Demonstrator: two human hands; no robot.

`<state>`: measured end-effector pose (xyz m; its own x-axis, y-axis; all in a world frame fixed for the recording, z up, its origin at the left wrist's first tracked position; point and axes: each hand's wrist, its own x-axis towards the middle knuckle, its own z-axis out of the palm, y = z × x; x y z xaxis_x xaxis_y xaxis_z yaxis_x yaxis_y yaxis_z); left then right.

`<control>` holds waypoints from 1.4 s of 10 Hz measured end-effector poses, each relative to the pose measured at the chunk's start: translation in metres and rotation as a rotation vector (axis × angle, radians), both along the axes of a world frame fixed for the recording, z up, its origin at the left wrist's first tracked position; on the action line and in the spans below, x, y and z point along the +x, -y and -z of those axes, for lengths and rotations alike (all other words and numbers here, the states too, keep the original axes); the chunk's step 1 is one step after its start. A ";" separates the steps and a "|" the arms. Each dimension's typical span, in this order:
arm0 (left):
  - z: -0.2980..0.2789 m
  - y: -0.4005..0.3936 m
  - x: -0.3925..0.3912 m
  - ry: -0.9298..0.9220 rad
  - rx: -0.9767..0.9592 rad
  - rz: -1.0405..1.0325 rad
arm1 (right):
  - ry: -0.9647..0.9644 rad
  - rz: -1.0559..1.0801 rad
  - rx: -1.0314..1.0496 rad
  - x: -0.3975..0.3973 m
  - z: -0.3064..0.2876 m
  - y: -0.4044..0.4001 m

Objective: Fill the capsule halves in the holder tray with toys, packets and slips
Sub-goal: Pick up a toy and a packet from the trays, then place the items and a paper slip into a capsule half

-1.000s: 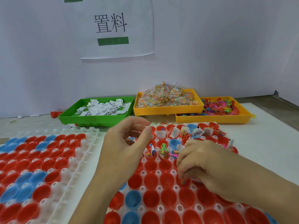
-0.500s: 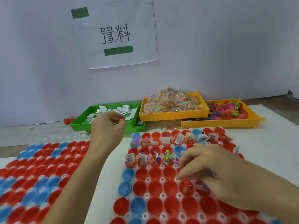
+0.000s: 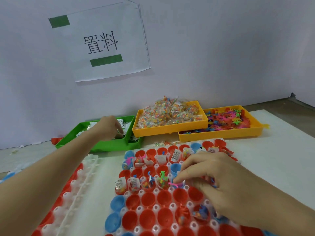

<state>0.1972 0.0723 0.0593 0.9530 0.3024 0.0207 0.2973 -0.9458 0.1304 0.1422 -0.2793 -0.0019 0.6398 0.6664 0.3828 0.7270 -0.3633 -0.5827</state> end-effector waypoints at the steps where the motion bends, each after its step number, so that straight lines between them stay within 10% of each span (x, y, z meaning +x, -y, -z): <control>1: 0.001 0.002 -0.003 0.029 -0.009 0.002 | -0.006 0.003 0.006 -0.001 0.001 0.000; 4: -0.010 0.009 -0.017 0.373 -0.065 -0.051 | 0.006 0.040 0.062 -0.013 -0.014 -0.002; 6: -0.024 0.072 -0.069 0.693 -0.551 0.008 | -0.015 0.096 0.081 -0.019 -0.026 -0.001; 8: 0.009 0.143 -0.139 0.524 -1.027 0.419 | -0.122 0.086 0.207 -0.028 -0.031 -0.008; 14: 0.035 0.146 -0.169 0.390 -0.597 0.492 | -0.121 0.073 0.062 -0.038 -0.043 -0.007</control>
<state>0.0279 -0.0737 0.0245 0.9363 -0.0785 0.3422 -0.2973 -0.6958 0.6538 0.1039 -0.2718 0.0410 0.7299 0.5939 0.3384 0.6227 -0.3736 -0.6875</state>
